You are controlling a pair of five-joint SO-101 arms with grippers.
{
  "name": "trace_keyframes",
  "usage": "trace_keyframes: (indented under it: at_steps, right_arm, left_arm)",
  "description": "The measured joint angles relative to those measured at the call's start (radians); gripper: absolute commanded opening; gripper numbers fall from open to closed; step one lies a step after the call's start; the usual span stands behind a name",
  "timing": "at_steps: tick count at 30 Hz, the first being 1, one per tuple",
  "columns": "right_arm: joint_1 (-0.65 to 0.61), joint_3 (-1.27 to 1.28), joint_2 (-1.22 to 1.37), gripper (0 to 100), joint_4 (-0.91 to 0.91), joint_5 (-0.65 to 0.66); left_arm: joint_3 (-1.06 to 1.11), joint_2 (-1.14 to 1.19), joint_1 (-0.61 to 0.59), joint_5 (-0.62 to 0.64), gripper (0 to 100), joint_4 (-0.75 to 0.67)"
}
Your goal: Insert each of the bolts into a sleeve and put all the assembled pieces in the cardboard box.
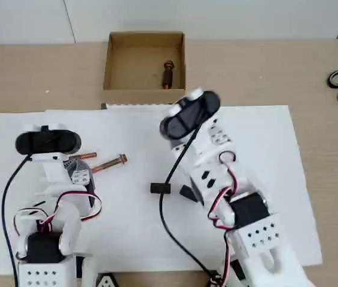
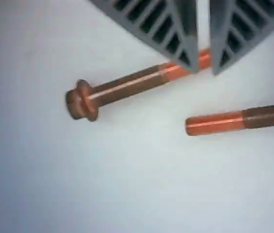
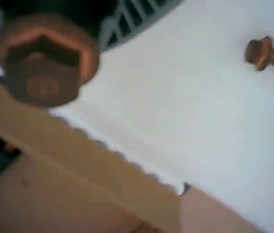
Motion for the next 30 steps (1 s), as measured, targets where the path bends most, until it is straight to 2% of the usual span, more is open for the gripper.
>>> trace_keyframes:
  at_steps: [9,19,25,30]
  right_arm:
    - [0.08,-0.497,0.474,0.2,-0.026,0.002]
    - [0.084,-1.125,1.106,0.2,-0.032,0.008]
    - [0.084,-1.421,1.465,0.3,-0.032,0.009]
    - [0.077,-1.625,1.729,0.4,-0.032,0.091]
  left_arm:
    - [0.146,0.002,-0.006,-0.014,1,-0.135]
    - [0.292,0.002,-0.006,-0.015,1,-0.14]
    - [0.301,0.002,-0.012,-0.015,1,-0.14]
    - [0.301,0.002,-0.012,-0.015,1,-0.14]
